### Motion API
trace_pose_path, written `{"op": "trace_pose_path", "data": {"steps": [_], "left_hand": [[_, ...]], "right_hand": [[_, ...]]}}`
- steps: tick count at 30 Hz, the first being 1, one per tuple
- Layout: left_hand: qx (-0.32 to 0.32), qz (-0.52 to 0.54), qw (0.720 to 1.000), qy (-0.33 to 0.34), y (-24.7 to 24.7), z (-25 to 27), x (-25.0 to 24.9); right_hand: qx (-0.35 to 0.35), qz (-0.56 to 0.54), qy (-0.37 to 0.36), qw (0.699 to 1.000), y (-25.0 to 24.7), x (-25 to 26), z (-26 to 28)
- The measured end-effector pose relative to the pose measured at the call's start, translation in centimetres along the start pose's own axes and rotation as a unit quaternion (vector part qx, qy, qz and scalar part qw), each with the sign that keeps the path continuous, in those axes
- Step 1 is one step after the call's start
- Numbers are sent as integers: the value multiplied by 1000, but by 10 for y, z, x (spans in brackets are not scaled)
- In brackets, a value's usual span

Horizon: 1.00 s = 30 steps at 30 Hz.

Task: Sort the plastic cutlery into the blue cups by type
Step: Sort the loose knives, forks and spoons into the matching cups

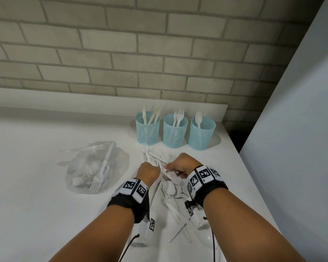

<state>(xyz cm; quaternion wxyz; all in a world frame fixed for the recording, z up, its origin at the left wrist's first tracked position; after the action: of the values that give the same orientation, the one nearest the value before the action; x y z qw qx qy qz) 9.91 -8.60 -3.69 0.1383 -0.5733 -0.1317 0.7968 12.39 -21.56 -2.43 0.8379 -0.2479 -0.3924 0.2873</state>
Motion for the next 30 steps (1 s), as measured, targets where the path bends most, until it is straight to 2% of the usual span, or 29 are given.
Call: {"op": "trace_pose_path", "data": {"steps": [5, 12, 18, 21, 25, 30], "left_hand": [[-14, 191, 979, -67, -1, -2, 3], [20, 277, 956, -92, -10, -2, -4], [30, 308, 949, -64, -17, 3, -17], [34, 289, 956, -40, -20, 7, -24], [26, 280, 960, -20, -21, 12, -31], [18, 276, 961, 7, -25, 19, -34]], "right_hand": [[12, -67, -41, 997, 2, 9, 3], [93, -210, -47, 972, -6, 16, 13], [143, -286, -60, 946, -13, 18, 12], [162, -340, -80, 923, -16, 20, 14], [178, -371, -88, 907, -20, 23, 19], [140, -421, -91, 892, -26, 26, 17]]}}
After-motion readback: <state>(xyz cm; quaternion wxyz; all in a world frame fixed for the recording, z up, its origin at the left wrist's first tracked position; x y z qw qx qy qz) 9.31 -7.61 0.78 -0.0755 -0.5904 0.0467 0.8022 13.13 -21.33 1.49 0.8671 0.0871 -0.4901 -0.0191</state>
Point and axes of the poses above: each hand's wrist, its own z-axis away from the middle knuckle, its own y-axis out of the palm, x = y × z, the point moved 3 cm from there along -z, towards the middle knuckle, and after that the axes turned 10 degrees about y, right-handed, at the moved point
